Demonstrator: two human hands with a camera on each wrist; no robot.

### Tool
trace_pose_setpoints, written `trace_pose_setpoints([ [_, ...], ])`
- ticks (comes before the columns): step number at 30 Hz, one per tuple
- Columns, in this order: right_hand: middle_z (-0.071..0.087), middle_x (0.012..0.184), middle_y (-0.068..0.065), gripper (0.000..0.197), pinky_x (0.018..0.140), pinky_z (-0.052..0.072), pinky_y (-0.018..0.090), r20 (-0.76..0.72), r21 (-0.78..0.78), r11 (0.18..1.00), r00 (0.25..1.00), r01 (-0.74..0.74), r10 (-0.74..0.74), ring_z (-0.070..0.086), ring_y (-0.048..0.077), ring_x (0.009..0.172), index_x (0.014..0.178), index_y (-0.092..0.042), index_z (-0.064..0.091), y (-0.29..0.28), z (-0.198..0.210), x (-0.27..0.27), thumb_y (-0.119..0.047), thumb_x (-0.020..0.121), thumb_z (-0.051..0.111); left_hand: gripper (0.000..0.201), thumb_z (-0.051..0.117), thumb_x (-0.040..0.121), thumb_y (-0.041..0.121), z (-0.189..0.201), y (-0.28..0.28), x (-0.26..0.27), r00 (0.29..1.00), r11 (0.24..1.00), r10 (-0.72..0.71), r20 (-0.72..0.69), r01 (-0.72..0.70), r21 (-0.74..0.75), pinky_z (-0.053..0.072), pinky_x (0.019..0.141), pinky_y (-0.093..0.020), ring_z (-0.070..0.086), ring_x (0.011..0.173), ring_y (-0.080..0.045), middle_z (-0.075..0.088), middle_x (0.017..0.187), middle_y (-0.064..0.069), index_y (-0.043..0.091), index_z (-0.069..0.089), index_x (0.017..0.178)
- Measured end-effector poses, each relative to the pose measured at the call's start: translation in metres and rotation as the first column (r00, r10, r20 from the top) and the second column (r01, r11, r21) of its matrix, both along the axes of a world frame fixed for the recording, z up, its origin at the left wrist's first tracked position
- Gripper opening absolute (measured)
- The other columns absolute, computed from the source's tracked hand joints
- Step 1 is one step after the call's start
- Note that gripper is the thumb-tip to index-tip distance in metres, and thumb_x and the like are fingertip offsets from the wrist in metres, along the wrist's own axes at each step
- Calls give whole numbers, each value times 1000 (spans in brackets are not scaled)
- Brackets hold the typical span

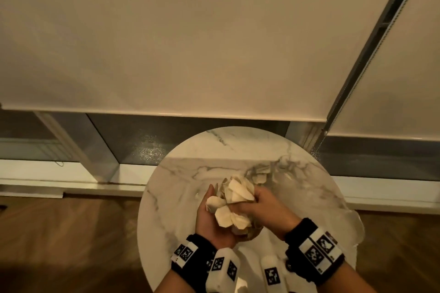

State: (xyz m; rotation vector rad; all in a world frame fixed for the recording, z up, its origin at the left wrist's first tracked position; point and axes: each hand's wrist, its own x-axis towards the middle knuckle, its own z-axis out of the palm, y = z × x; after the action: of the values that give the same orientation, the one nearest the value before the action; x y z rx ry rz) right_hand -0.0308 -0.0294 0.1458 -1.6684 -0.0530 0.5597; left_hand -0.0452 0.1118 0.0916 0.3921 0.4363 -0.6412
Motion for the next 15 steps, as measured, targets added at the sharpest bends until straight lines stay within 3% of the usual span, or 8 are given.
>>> trace_pose_setpoints([
  [5, 73, 102, -7, 38, 86, 57, 42, 101, -299, 953, 991, -49, 82, 68, 11, 96, 109, -32, 66, 30, -50, 1, -43, 72, 67, 48, 51, 82, 46, -14, 22, 1, 999, 997, -23, -25, 25, 72, 42, 93, -50, 62, 98, -40, 64, 111, -22, 8, 69, 105],
  [6, 70, 104, -7, 41, 87, 55, 43, 133, -399, 915, 984, -59, 121, 65, 13, 99, 110, -33, 62, 36, -57, 1, -49, 72, 62, 43, 54, 81, 41, -19, 26, 2, 999, 994, -25, -29, 28, 103, 43, 93, -48, 61, 99, -39, 62, 111, -21, 9, 66, 106],
  [8, 59, 114, -2, 50, 92, 47, 41, 165, -659, 748, 954, -83, 252, 51, 21, 109, 119, -33, 52, 50, -63, -3, -57, 75, 52, 38, 58, 78, 35, -28, 35, 5, 999, 991, -21, -51, 27, 132, 40, 97, -45, 58, 103, -38, 59, 112, -20, 9, 63, 105],
  [9, 51, 118, 0, 58, 95, 43, 39, 161, -732, 675, 941, -89, 299, 44, 23, 113, 126, -32, 46, 56, -66, -5, -61, 76, 50, 36, 56, 80, 33, -32, 38, 6, 999, 991, 5, -52, 2, 134, 40, 98, -44, 59, 101, -38, 60, 110, -21, 6, 66, 102],
  [10, 45, 120, 0, 64, 97, 40, 38, 152, -746, 657, 936, -103, 319, 38, 23, 115, 131, -33, 41, 62, -68, -5, -65, 76, 50, 36, 53, 82, 32, -38, 43, 8, 998, 991, 29, -55, -21, 130, 42, 97, -44, 62, 98, -38, 63, 106, -21, 4, 69, 97],
  [11, 41, 122, -1, 70, 101, 39, 36, 138, -705, 697, 939, -129, 314, 36, 21, 117, 135, -34, 37, 65, -71, -6, -67, 76, 54, 36, 50, 85, 31, -42, 47, 9, 997, 992, 46, -60, -38, 119, 44, 94, -43, 64, 93, -38, 65, 101, -21, 3, 71, 93],
  [13, 36, 127, -6, 83, 106, 38, 32, 122, -491, 859, 966, -142, 230, 36, 14, 124, 143, -42, 30, 66, -76, -6, -70, 72, 63, 34, 49, 85, 28, -47, 58, 11, 995, 990, 71, -71, -62, 123, 45, 89, -43, 66, 87, -37, 66, 95, -21, 3, 71, 91],
  [15, 36, 135, -13, 84, 105, 43, 31, 173, -283, 959, 983, -6, 57, 43, 6, 124, 145, -49, 26, 58, -83, -3, -72, 73, 61, 26, 60, 76, 26, -59, 71, 14, 995, 988, 63, -80, -51, 145, 42, 82, -42, 63, 78, -35, 65, 86, -18, 5, 69, 89],
])
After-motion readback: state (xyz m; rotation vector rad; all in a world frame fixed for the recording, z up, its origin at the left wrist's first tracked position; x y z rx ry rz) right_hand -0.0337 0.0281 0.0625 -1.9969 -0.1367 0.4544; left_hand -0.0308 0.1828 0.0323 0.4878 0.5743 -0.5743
